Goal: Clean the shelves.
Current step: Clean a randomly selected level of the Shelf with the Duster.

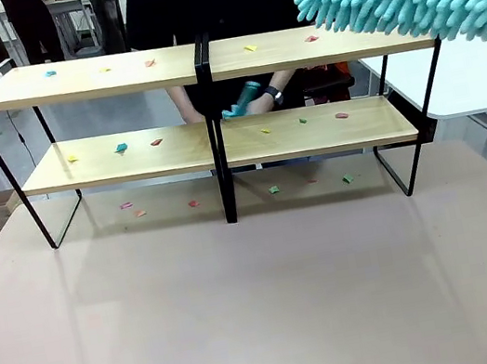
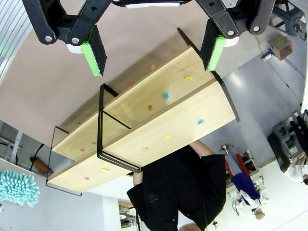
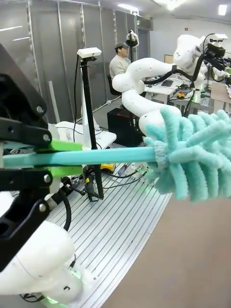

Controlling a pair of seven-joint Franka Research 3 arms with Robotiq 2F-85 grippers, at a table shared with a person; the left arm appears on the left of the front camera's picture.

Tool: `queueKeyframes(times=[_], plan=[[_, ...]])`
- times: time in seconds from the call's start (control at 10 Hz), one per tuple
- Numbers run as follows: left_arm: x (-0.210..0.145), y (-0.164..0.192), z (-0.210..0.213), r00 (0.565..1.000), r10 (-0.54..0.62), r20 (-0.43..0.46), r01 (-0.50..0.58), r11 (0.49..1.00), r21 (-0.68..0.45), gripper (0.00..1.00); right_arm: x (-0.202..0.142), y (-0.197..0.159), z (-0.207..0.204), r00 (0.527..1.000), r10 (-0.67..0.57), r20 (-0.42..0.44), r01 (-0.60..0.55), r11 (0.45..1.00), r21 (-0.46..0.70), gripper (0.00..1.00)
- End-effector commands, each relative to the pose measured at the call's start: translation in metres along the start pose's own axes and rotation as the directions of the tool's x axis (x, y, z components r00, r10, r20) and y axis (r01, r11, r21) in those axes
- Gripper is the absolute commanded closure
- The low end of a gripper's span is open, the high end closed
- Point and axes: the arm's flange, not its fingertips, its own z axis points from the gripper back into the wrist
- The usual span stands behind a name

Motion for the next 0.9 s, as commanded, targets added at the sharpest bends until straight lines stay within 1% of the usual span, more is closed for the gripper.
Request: queueKeyframes(times=[0.0,0.6,0.7,0.8], plan=[[-0.001,0.001,0.000,1.000,-0.002,0.003,0.002,1.000,0.005,0.00,0.004,0.002,-0.001,1.000,0.000,0.008,0.000,1.000,0.021,1.00],[-0.001,0.001,0.000,1.000,-0.002,0.003,0.002,1.000,0.005,0.00,0.004,0.002,-0.001,1.000,0.000,0.008,0.000,1.000,0.021,1.00],[-0.001,0.001,0.000,1.000,-0.002,0.003,0.002,1.000,0.005,0.00,0.002,-0.002,-0.001,1.000,-0.016,-0.001,0.016,1.000,-0.003,0.87],[-0.001,0.001,0.000,1.000,-0.002,0.003,0.002,1.000,0.005,0.00,0.023,0.013,-0.009,1.000,-0.013,-0.008,0.011,0.990,-0.138,0.87]])
